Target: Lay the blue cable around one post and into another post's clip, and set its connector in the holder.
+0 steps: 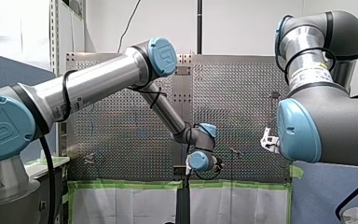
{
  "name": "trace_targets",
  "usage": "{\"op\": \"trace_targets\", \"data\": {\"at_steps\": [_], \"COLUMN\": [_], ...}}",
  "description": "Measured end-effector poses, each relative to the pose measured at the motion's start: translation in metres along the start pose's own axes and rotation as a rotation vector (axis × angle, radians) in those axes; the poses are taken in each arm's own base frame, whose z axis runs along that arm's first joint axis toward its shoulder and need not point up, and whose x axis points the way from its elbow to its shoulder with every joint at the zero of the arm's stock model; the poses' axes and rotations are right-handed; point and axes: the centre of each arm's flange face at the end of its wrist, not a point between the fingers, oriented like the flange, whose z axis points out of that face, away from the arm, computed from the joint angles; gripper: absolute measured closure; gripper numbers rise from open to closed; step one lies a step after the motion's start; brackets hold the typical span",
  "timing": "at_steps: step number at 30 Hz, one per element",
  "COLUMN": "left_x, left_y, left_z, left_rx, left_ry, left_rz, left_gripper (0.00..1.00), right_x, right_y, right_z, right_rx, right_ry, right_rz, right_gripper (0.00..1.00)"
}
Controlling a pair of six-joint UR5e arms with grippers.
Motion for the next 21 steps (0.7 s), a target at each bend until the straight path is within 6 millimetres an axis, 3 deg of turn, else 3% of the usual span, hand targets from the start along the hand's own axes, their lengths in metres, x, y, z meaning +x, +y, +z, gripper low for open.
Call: {"op": "trace_targets", "data": {"at_steps": [9,21], "left_x": [-0.005,-0.039], "left_y": [-0.007,-0.007], "left_z": [-0.016,-0.043], "left_rx": [-0.001,-0.065], "left_ry": [0.046,-0.043], "left_rz": [0.034,0.013], "left_gripper": [0.00,0.00], "right_x": [0.001,0.000], "right_y": [0.000,0.000], "right_z": [0.001,0.001], "right_rx": [0.002,0.002], "right_ry": [0.007,0.007], "right_rz": [0.011,0.025], "right_gripper": [1.00,1.00]}}
